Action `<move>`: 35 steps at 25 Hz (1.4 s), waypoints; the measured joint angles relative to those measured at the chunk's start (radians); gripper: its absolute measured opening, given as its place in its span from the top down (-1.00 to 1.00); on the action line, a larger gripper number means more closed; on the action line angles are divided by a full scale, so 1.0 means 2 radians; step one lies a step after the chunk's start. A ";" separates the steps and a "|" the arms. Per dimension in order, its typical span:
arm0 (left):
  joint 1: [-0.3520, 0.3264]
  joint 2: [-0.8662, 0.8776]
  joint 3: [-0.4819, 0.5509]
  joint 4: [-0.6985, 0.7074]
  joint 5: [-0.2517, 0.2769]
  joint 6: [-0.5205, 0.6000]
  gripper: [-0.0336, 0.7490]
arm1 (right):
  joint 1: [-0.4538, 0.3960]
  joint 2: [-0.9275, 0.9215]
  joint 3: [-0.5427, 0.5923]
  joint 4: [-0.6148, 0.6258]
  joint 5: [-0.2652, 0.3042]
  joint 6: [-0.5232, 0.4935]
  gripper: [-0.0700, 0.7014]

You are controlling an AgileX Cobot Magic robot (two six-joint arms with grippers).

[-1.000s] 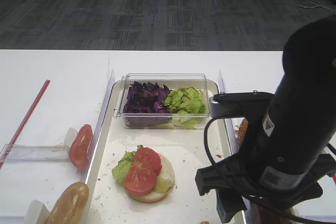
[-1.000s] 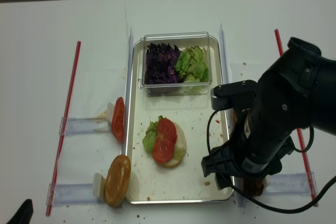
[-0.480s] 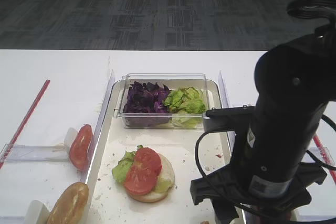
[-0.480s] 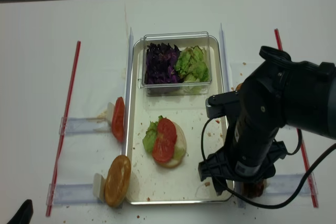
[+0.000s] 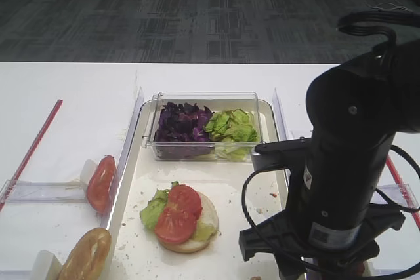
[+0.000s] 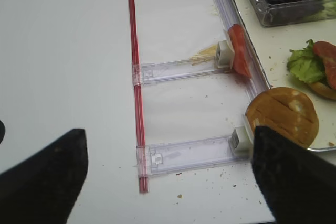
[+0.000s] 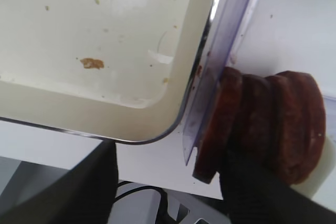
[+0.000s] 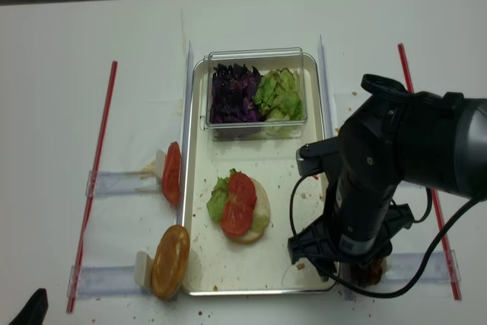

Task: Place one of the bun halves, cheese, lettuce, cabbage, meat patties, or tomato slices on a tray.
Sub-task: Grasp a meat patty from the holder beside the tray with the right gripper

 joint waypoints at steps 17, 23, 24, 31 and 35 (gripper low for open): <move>0.000 0.000 0.000 0.000 0.000 0.000 -0.66 | 0.000 0.001 0.000 -0.028 0.008 0.017 -0.16; 0.000 0.000 0.000 0.000 0.000 0.000 -0.66 | 0.000 0.002 0.000 -0.038 0.012 0.021 0.00; 0.000 0.000 0.000 0.000 0.000 0.000 -0.66 | 0.000 0.002 0.000 -0.039 0.012 0.022 0.03; 0.000 0.000 0.000 0.000 0.000 0.000 -0.66 | 0.000 0.002 0.000 -0.049 0.017 0.023 0.29; 0.000 0.000 0.000 0.000 0.000 0.000 -0.66 | 0.000 0.002 0.000 -0.054 0.018 0.025 0.42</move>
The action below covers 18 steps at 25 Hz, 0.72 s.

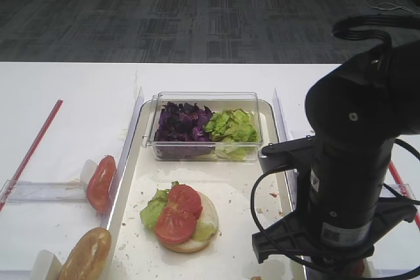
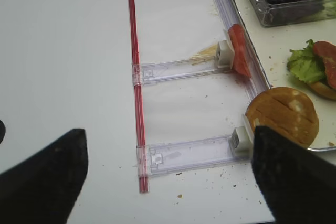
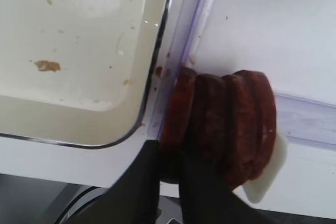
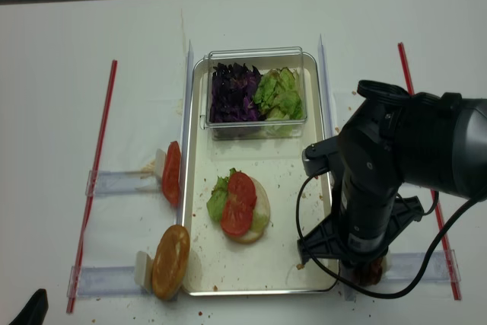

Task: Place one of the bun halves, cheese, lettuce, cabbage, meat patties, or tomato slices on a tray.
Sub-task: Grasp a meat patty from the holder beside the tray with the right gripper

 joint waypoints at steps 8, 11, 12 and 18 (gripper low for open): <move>0.000 0.000 0.000 0.000 0.000 0.000 -0.66 | 0.000 0.000 0.000 -0.002 0.001 0.002 0.48; 0.000 0.000 0.000 0.000 0.000 0.000 -0.66 | 0.000 0.000 0.000 -0.002 0.001 0.002 0.48; 0.000 0.000 0.000 0.000 0.000 0.000 -0.66 | 0.000 0.000 0.000 -0.002 0.001 0.002 0.48; 0.000 0.000 0.000 0.000 0.000 0.000 -0.66 | 0.000 0.000 0.000 -0.002 0.001 0.003 0.48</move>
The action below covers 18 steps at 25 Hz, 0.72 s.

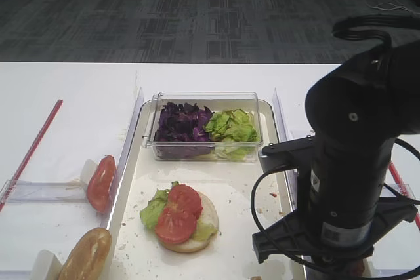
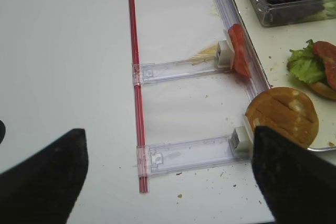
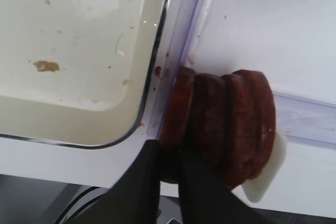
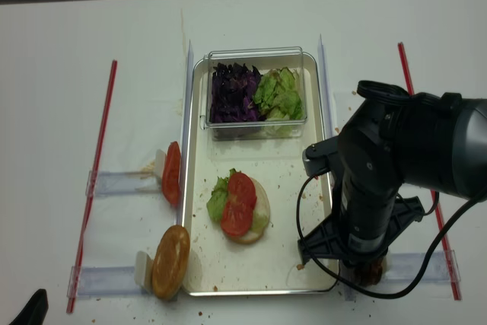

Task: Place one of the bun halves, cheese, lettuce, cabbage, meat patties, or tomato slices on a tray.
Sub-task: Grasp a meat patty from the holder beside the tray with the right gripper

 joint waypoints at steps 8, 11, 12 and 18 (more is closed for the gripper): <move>0.000 0.000 0.000 0.000 0.000 0.000 -0.66 | 0.000 -0.010 0.000 -0.005 0.002 0.007 0.48; 0.000 0.000 0.000 0.000 0.000 0.000 -0.66 | 0.000 -0.017 0.000 -0.006 0.005 0.007 0.48; 0.000 0.000 0.000 0.000 0.000 0.000 -0.66 | 0.000 -0.018 0.000 -0.006 0.006 0.007 0.48; 0.000 0.000 0.000 0.000 0.000 0.000 -0.66 | 0.000 -0.018 0.000 -0.006 0.011 0.008 0.48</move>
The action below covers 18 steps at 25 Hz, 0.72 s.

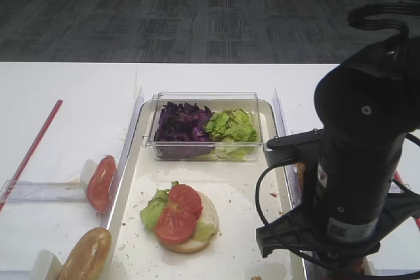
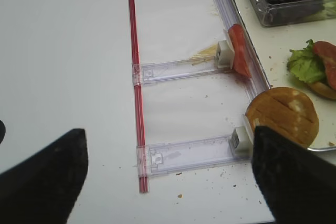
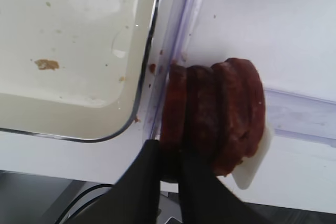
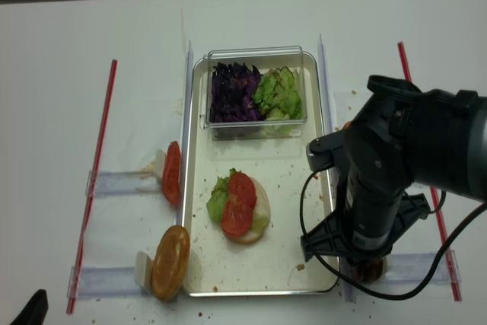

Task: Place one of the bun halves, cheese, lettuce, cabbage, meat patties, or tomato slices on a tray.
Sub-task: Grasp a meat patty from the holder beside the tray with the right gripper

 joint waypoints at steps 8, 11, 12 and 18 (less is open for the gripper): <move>0.000 0.000 0.000 0.000 0.000 0.000 -0.66 | 0.000 -0.001 0.000 0.008 0.002 0.000 0.48; 0.000 0.000 0.000 0.000 0.000 0.000 -0.66 | 0.000 -0.003 0.000 0.010 0.003 0.000 0.48; 0.000 0.000 0.000 0.000 0.000 0.000 -0.66 | 0.000 -0.004 0.000 0.011 0.003 0.000 0.48; 0.000 0.000 0.000 0.000 0.000 0.000 -0.66 | 0.000 -0.011 0.000 0.015 0.011 0.000 0.48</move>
